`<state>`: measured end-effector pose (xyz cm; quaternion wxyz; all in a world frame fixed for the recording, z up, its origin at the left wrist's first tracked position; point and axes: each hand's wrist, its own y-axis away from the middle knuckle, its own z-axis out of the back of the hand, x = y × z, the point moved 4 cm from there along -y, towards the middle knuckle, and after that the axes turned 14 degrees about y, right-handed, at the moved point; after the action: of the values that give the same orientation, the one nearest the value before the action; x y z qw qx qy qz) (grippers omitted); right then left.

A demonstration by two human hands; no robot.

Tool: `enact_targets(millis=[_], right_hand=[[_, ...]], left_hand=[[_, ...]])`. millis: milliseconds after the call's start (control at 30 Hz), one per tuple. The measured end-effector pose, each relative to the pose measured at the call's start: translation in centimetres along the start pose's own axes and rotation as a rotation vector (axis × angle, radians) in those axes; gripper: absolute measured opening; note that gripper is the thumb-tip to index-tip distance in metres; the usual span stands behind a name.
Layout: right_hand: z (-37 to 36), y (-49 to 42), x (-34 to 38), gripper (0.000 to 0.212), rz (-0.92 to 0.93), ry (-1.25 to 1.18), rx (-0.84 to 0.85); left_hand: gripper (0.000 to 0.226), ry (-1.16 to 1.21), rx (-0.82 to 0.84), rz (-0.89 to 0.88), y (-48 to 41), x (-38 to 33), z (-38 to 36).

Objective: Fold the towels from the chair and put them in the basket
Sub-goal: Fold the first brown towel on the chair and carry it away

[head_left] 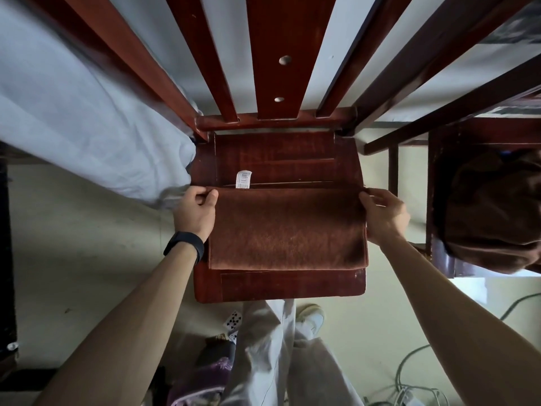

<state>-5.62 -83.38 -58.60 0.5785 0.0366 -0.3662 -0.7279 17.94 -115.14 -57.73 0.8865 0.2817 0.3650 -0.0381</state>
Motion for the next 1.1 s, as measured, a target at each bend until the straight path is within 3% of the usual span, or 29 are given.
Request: enact_targets(millis=[167,300,333,433,500,567,667,867,1100], right_hand=[[0.0,-0.1,0.1,0.012,0.04,0.053,-0.041],[0.4,1.8,-0.4,0.034,0.15,0.147,-0.116],[0.4,2.5,-0.7,0.036,0.223,0.183,-0.178],[-0.1,5.4,-0.1,0.036,0.517,0.376,-0.346],[-1.3,6.2,0.4,0.043,0.615,0.524,-0.281],[-2.8,5.9,0.3,0.054,0.646,0.691,-0.175],[-4.6,4.2,-0.9,0.065,0.635,0.845,-0.09],[-5.2,3.0,-2.2,0.069,0.694,0.859,-0.168],[-2.8,6.0,-4.1,0.075,0.561,0.841,-0.176]], left_hand=[[0.025,-0.214,-0.015,-0.056,0.3,0.0,-0.5],[0.025,-0.271,-0.048,-0.075,1.1,-0.6,-0.8],[0.028,-0.307,-0.066,-0.14,1.5,-0.8,-0.8],[0.039,-0.47,-0.081,-0.566,3.7,-1.0,-1.4],[0.049,-0.504,0.043,-0.718,5.2,-0.1,-2.8],[0.065,-0.555,0.177,-0.64,6.0,1.7,-4.1],[0.076,-0.682,0.225,-0.525,5.7,4.5,-4.6],[0.076,-0.746,0.215,-0.622,4.5,5.7,-4.3],[0.074,-0.908,0.316,-0.795,2.2,-0.1,-5.7]])
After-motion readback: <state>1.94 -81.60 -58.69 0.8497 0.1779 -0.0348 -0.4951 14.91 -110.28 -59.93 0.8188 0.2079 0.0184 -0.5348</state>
